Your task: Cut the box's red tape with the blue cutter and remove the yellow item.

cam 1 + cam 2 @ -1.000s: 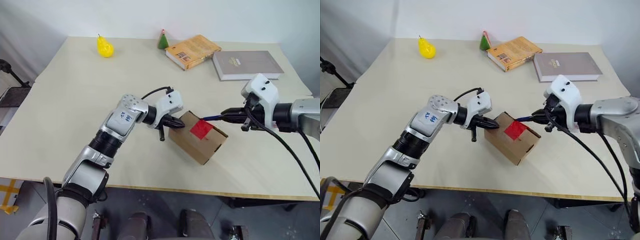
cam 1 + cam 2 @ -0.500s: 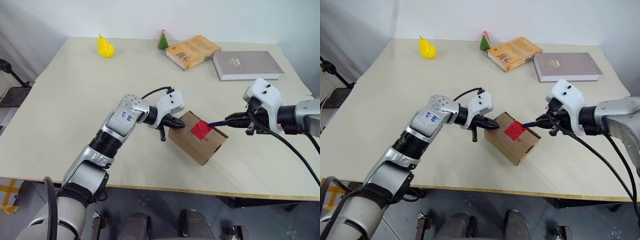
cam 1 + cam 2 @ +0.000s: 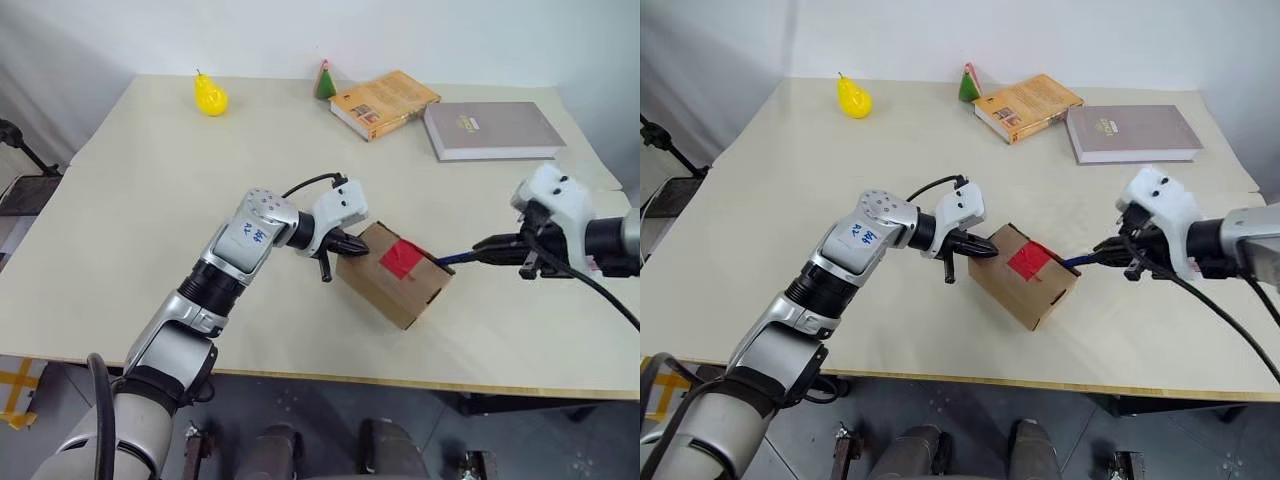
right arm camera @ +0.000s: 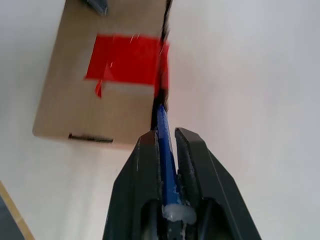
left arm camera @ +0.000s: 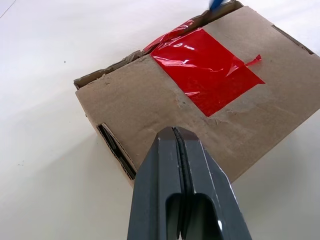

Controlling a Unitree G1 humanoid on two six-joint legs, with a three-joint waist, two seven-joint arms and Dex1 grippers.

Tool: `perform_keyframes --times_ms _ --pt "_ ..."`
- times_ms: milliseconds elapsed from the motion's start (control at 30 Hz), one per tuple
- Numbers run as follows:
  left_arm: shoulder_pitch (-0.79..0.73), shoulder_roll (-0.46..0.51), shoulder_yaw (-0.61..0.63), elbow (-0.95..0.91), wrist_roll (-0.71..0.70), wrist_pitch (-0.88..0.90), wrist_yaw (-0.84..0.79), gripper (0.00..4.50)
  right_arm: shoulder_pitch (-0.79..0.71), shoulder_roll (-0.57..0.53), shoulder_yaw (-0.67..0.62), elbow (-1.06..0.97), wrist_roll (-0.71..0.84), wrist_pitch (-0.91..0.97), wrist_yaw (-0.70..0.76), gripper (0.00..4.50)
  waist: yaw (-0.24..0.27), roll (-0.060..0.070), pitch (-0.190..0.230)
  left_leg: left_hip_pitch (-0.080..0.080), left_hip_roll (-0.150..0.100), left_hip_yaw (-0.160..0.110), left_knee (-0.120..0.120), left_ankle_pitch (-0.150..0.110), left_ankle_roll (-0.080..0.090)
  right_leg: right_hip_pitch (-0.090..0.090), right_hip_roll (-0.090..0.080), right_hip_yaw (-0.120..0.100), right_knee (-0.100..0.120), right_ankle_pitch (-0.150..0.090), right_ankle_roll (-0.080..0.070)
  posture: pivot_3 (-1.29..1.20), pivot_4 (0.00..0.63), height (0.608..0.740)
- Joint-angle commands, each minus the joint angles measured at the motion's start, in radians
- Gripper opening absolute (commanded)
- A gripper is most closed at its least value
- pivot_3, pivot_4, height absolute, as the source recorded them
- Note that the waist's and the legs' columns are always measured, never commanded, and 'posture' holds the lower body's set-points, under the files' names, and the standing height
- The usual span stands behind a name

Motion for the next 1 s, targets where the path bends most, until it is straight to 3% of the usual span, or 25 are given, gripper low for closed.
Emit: perform_keyframes --times_ms 33,300,367,467,667,833,1000 --pt "0.019 0.002 -0.027 0.038 0.04 0.02 0.015 0.0 0.012 -0.013 -0.108 -0.011 0.029 0.016 -0.01 0.16 0.0 0.0 0.0 0.0 0.0 0.0 0.0 0.0 0.0 0.0 0.0 0.0 -0.001 0.0 0.0 0.0 0.15 0.74" --pt "0.014 -0.003 -0.018 0.047 0.037 0.012 0.017 0.0 0.065 0.118 -0.411 0.017 0.139 0.088 -0.093 0.16 0.001 0.0 0.0 0.001 0.0 -0.001 0.0 0.0 0.0 0.004 0.0 0.0 -0.004 0.001 0.0 0.0 0.15 0.74" --pt "0.012 -0.006 -0.016 0.051 0.035 0.007 0.017 0.0 0.164 0.194 -0.447 0.032 0.092 0.01 -0.127 0.16 0.001 -0.001 0.0 0.003 0.001 -0.002 0.0 0.0 0.0 0.007 0.0 0.0 -0.006 0.001 0.0 0.0 0.15 0.74" --pt "0.011 -0.01 -0.012 0.055 0.032 -0.001 0.018 0.0 0.271 0.268 -0.46 0.05 0.042 -0.098 -0.159 0.16 0.0 -0.001 -0.001 0.005 0.001 -0.006 -0.001 0.0 0.0 0.013 0.0 0.001 -0.006 0.002 0.0 0.0 0.15 0.74" --pt "0.023 -0.039 0.034 0.032 -0.002 -0.026 0.028 0.0 0.396 0.569 -0.444 0.218 -0.087 -0.434 -0.315 0.16 -0.002 -0.001 -0.001 0.005 0.0 -0.005 -0.001 0.001 0.001 0.012 0.001 0.002 -0.005 0.003 0.001 0.0 0.15 0.74" --pt "0.028 -0.047 0.05 0.012 -0.009 -0.016 0.028 0.0 0.387 0.647 -0.436 0.304 -0.098 -0.52 -0.365 0.16 -0.003 0.002 0.0 0.005 -0.001 -0.004 -0.001 0.001 0.002 0.011 0.001 0.0 -0.005 0.003 0.001 0.0 0.15 0.74" --pt "0.011 -0.033 0.082 -0.016 -0.019 -0.007 0.033 0.0 0.402 0.614 -0.404 0.376 -0.124 -0.485 -0.398 1.74 -0.003 0.002 0.0 0.005 -0.001 -0.004 -0.001 0.001 0.002 0.012 0.001 -0.001 -0.006 0.003 0.002 0.0 0.15 0.74"
